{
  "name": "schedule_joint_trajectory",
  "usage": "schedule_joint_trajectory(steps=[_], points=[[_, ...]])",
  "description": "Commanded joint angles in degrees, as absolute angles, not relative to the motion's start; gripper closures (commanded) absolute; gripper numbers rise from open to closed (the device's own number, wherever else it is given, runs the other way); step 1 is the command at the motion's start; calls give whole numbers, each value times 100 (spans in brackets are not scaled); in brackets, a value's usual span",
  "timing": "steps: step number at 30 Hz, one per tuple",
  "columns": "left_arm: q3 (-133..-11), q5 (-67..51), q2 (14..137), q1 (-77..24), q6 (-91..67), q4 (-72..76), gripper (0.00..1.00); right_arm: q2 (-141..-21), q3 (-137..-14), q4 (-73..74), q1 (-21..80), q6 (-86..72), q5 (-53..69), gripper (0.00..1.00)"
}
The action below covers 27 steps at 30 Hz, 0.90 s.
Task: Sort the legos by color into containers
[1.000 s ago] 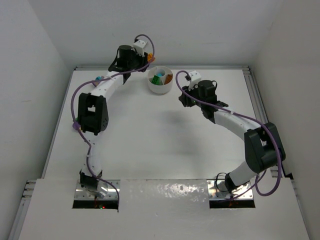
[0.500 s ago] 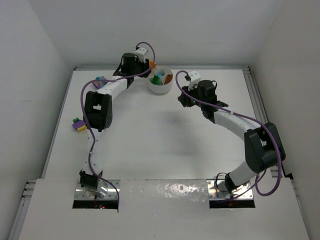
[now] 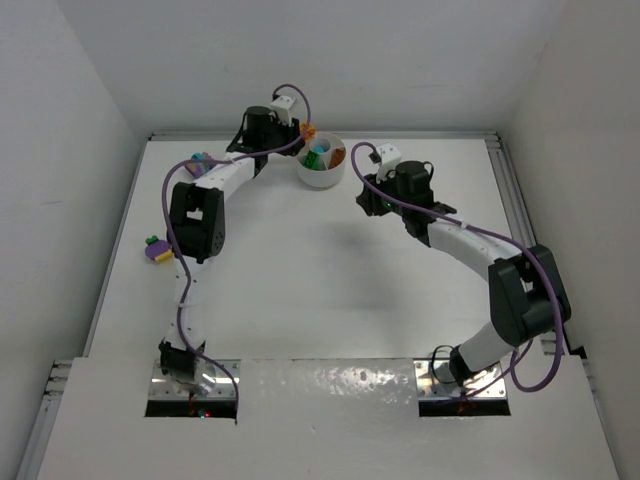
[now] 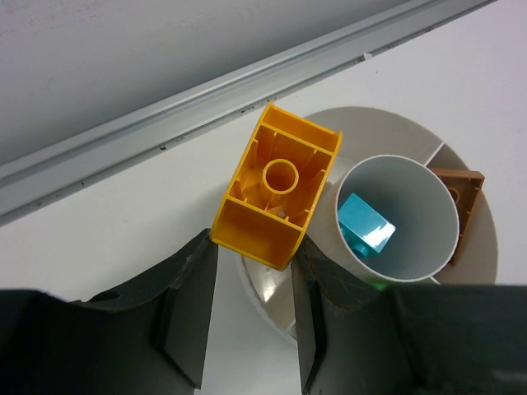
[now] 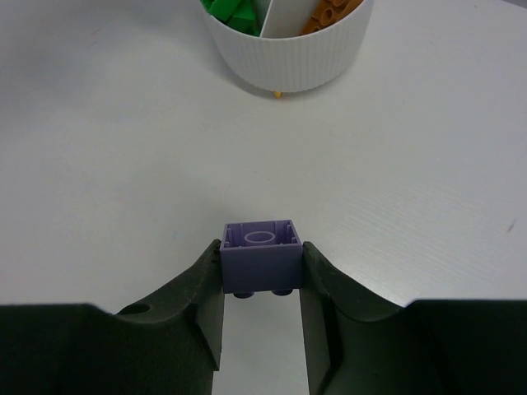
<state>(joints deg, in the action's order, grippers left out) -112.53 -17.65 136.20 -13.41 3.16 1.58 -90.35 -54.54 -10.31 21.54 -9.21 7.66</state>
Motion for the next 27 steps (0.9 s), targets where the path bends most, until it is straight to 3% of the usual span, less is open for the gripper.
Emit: schedule_joint_trajectory(steps=[1, 12, 27], points=[[-11329, -1951, 13465, -1327, 404, 369, 74, -8886, -5563, -1143, 2153, -914, 817, 100], [-11250, -1995, 13368, -1327, 483, 255, 57, -8763, -5520, -1081, 2153, -826, 800, 100], [-11303, -2074, 13078, -1292, 545, 202, 53, -8719, -5695, -1037, 2145, -826, 633, 100]])
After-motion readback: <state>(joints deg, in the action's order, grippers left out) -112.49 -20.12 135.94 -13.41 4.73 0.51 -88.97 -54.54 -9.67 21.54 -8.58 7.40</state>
